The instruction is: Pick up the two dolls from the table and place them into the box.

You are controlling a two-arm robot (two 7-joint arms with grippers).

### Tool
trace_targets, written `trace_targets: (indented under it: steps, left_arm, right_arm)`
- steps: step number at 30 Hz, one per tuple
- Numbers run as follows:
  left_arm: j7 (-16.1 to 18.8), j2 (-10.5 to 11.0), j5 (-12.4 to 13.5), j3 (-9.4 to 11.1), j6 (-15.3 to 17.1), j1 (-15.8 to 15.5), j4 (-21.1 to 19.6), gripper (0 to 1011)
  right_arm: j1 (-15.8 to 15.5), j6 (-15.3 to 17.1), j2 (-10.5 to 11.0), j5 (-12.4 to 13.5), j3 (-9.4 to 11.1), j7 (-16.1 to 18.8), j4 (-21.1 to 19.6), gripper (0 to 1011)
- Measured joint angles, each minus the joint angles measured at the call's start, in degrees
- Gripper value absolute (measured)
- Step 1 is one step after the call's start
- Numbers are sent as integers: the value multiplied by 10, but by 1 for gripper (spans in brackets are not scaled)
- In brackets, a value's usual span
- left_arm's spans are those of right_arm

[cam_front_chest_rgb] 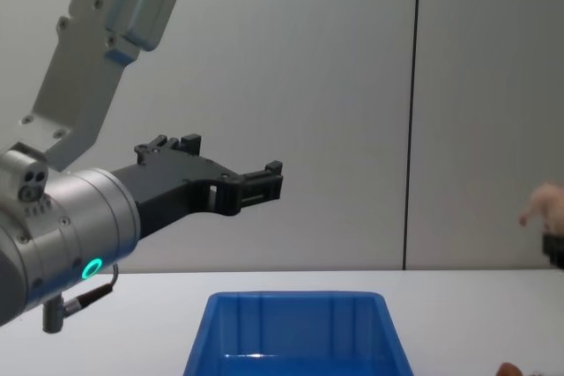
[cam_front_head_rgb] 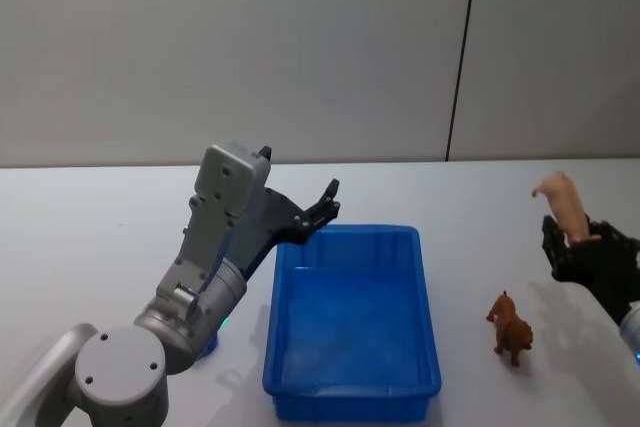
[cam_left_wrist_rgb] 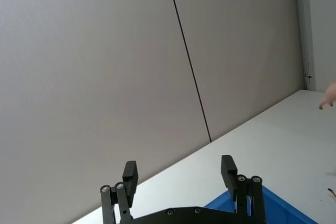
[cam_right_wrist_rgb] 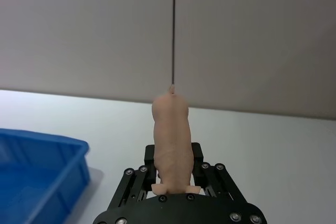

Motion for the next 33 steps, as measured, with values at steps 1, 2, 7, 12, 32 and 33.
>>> trace_targets:
  steps: [1,2,7,12,32,33]
  left_arm:
    - [0,0,0,0,0,0,0,1004]
    - [0,0,0,0,0,0,0,1004]
    - [0,0,0,0,0,0,0,1004]
    - [0,0,0,0,0,0,0,1004]
    - [0,0,0,0,0,0,0,1004]
    - [0,0,0,0,0,0,0,1004]
  right_arm:
    - [0,0,1,4,0,8,-8,363]
    - [-1,1,1,6,0,13,-12,363]
    - [-1,10,3,18,0,37,-37,363]
    - [2,32,2,31,-3,68,-61,362]
    - [63,199,-29,29,-41,190,-88,363]
    - [67,207,-31,25,-44,196,-87,363]
